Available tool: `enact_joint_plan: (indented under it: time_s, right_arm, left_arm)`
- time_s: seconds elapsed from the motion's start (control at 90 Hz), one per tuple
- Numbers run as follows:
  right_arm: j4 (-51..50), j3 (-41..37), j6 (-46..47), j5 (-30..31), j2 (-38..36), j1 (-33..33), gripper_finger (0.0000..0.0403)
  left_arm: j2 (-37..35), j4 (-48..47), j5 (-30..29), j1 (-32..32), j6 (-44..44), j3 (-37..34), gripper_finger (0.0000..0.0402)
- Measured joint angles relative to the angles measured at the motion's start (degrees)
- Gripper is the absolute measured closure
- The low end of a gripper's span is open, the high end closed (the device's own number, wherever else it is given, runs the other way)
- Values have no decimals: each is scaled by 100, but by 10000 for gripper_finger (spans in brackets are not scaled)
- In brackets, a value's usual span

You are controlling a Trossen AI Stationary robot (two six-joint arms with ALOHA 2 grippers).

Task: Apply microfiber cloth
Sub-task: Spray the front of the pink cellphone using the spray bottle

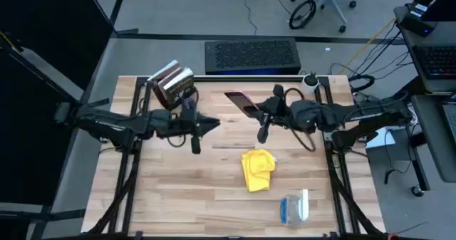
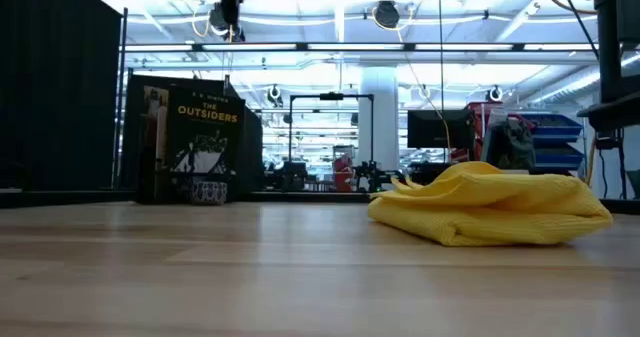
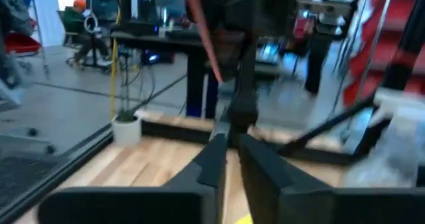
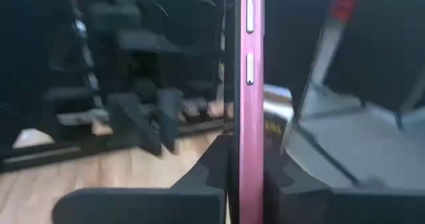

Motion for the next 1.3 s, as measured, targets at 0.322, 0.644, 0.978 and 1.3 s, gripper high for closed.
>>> enact_joint_plan:
  time_s: [0.322,0.644,0.978,1.3]
  right_arm:
    - [1134,-2,-394,-1183,688,-257,395]
    - [1266,-9,-561,-1594,734,-393,395]
    - [1482,-2,-361,-1602,818,-422,395]
    - [1520,0,-280,-1679,999,-411,391]
  left_arm:
    - [1237,1110,506,84,173,563,213]
    - [1388,1117,673,177,486,925,206]
    - [1388,1140,706,209,787,927,272]
    - [1388,1119,934,205,950,922,388]
